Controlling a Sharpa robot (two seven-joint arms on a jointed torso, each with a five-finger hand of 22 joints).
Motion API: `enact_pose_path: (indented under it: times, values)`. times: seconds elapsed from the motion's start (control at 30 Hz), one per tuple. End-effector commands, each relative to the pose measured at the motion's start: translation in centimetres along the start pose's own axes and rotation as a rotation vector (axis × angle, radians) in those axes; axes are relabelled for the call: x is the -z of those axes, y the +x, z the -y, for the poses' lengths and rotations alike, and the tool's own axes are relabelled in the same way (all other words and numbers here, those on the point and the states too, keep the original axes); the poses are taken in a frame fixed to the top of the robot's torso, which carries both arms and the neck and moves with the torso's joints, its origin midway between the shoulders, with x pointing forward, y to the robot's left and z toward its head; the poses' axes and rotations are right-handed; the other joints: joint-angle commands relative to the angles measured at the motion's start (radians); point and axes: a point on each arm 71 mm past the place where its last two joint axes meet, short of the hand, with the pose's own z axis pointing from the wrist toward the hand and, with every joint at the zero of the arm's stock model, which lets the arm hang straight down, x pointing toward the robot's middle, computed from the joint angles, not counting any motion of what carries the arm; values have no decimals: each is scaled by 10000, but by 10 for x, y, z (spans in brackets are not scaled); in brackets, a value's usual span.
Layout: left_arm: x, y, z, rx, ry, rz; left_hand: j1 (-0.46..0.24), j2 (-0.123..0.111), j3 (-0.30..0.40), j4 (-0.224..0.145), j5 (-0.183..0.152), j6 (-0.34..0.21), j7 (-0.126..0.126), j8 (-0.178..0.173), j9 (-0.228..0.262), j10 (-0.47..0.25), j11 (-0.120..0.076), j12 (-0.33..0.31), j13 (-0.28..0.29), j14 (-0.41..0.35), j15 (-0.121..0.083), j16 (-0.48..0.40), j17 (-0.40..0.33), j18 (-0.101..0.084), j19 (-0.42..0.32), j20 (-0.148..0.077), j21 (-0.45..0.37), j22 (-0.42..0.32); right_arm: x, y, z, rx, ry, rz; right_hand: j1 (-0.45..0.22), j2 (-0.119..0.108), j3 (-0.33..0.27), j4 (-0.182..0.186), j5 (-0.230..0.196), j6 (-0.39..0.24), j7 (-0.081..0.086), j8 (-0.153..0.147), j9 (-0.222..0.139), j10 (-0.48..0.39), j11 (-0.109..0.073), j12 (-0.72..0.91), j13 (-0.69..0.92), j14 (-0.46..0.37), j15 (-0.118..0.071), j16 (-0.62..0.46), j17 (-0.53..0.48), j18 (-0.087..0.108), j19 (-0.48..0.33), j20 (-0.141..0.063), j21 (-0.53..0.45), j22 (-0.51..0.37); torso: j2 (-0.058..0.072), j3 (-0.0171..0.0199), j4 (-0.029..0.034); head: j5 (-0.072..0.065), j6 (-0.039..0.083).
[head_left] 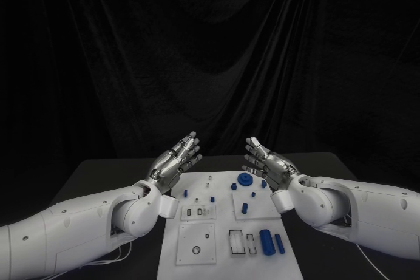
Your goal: Assemble the parts on the task board
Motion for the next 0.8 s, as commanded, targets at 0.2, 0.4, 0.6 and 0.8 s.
enact_pose_path:
  times: [0.2,0.4,0.6,0.8]
  values:
    - [-3,8,13,1852,1084,-1705,1421,-43,390,-53,1623,1435,607,381,174,480,390,1277,146,646,217,309,142,145,134,275,111,24,0,4,1,-742,302,-680,2575,-178,550,-633,2627,3504,1237,2074,621,2749,1590,5365,1182,5283,506,3741,1585,175,6362,-143,3126,1321,1,-1,1,-1,-2]
    - [53,-33,42,-557,1899,-2216,1552,-41,428,-91,1766,1442,554,344,176,448,490,1345,155,625,192,296,140,163,141,273,113,27,38,-33,-31,630,-390,-711,3494,-311,805,-1208,3325,3793,1299,2363,629,2924,1687,5886,1135,5910,503,4065,1683,197,7650,-223,3749,1507,652,1,232,-88,-1266]
    - [64,-43,48,-458,1970,-1675,1657,-61,461,-150,1934,1539,583,350,194,498,543,1477,179,681,221,329,156,168,164,309,124,34,39,-36,-52,2376,-564,-590,4624,-446,1230,-2088,3710,4063,1479,2560,624,3612,1742,6399,1146,7149,257,4516,1844,177,8453,-540,4418,1787,827,2,258,-44,-1495]
    - [69,-48,52,-336,2088,-1245,1735,-67,485,-188,2094,1629,592,361,209,514,559,1546,187,645,244,314,147,171,185,335,135,40,37,-35,-75,5308,-221,-157,5087,-791,1736,-2624,4420,4784,2016,2755,611,4781,1994,6235,827,7983,230,4489,1799,84,8544,-721,5454,2402,1059,-32,237,10,-1599]
